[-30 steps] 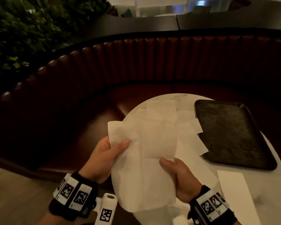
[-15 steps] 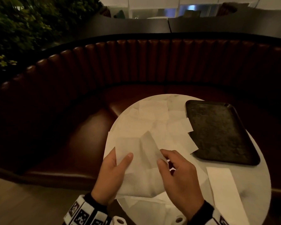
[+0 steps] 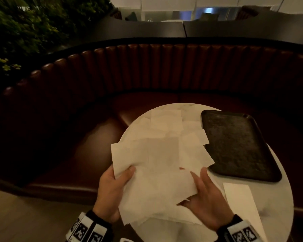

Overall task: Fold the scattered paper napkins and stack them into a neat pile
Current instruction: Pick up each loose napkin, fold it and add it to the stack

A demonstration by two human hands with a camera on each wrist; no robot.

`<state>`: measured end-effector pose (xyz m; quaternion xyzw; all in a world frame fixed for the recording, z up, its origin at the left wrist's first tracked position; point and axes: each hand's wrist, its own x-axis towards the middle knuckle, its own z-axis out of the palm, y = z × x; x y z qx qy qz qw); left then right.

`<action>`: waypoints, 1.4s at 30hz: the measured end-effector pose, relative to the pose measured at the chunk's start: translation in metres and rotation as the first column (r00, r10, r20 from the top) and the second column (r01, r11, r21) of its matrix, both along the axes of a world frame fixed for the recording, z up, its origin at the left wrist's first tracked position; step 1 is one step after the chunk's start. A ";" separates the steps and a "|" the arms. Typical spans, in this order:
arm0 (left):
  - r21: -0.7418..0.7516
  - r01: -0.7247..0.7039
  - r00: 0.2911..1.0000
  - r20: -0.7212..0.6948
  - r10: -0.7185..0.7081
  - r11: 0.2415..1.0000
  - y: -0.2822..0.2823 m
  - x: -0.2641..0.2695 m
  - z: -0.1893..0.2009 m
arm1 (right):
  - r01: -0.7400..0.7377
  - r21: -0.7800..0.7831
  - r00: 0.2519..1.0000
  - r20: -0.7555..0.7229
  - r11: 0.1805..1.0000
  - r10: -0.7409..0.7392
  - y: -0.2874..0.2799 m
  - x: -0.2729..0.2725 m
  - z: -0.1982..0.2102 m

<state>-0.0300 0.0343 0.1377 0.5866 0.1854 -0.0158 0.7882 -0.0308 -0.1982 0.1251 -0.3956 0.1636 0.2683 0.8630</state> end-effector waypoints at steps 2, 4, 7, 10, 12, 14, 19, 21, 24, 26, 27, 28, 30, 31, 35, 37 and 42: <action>0.013 -0.077 0.997 0.016 0.077 0.997 -0.005 -0.001 0.001 | 0.052 0.237 0.997 -0.070 0.970 -0.036 0.015 -0.007 -0.012; -0.023 -0.149 0.989 0.016 0.150 0.989 -0.015 -0.004 0.000 | 0.071 0.319 0.996 -0.072 0.945 -0.051 0.031 -0.012 -0.017; -0.065 -0.237 0.972 -0.028 0.235 0.969 -0.031 -0.009 -0.005 | 0.086 0.267 0.996 -0.046 0.960 -0.076 0.049 -0.013 -0.013; -0.066 -0.248 0.969 -0.030 0.246 0.967 -0.038 -0.015 -0.008 | 0.199 0.130 0.978 0.033 0.971 -0.204 0.052 -0.005 -0.002; -0.119 -0.200 0.979 -0.002 0.202 0.972 -0.035 -0.019 -0.008 | 0.275 -0.068 0.954 0.141 0.959 -0.263 0.046 0.003 0.003; -0.290 -0.132 0.990 0.011 0.142 0.948 -0.023 -0.020 -0.008 | 0.264 -0.234 0.948 0.242 0.936 -0.207 0.037 0.009 0.008; -0.515 0.169 0.966 -0.083 -0.245 0.840 0.020 0.018 -0.023 | 0.084 -0.456 0.951 0.302 0.886 0.065 0.004 0.012 0.026; -0.373 0.327 0.925 -0.062 -0.375 0.868 0.017 0.027 -0.026 | 0.062 -0.479 0.960 0.269 0.875 0.079 -0.007 0.011 0.027; 0.008 0.477 0.879 0.008 -0.477 0.879 -0.004 0.029 -0.025 | 0.095 -0.525 0.974 0.226 0.846 0.031 -0.021 0.009 0.020; 0.178 0.426 0.899 0.023 -0.437 0.887 -0.013 0.029 -0.023 | 0.131 -0.550 0.976 0.217 0.825 -0.010 -0.027 0.008 0.014; 0.230 0.392 0.912 0.033 -0.409 0.891 -0.016 0.029 -0.022 | 0.150 -0.554 0.976 0.214 0.819 -0.034 -0.030 0.008 0.012; 0.265 0.371 0.917 0.047 -0.396 0.890 -0.018 0.031 -0.021 | 0.170 -0.552 0.976 0.212 0.816 -0.060 -0.034 0.007 0.010; 0.284 0.348 0.922 0.070 -0.382 0.893 -0.020 0.033 -0.018 | 0.201 -0.519 0.971 0.216 0.831 -0.101 -0.042 0.005 0.009; 0.272 0.340 0.923 0.086 -0.374 0.900 -0.019 0.035 -0.014 | 0.210 -0.502 0.969 0.223 0.839 -0.109 -0.045 0.004 0.010; 0.221 0.332 0.920 0.137 -0.366 0.917 -0.014 0.041 0.001 | 0.217 -0.478 0.964 0.243 0.851 -0.110 -0.056 0.003 0.017; 0.237 0.366 0.902 0.149 -0.406 0.900 -0.010 0.043 0.006 | 0.234 -0.459 0.961 0.244 0.857 -0.131 -0.059 0.005 0.017; 0.270 0.449 0.868 0.096 -0.488 0.852 -0.002 0.045 0.015 | 0.234 -0.455 0.956 0.268 0.859 -0.118 -0.060 0.006 0.015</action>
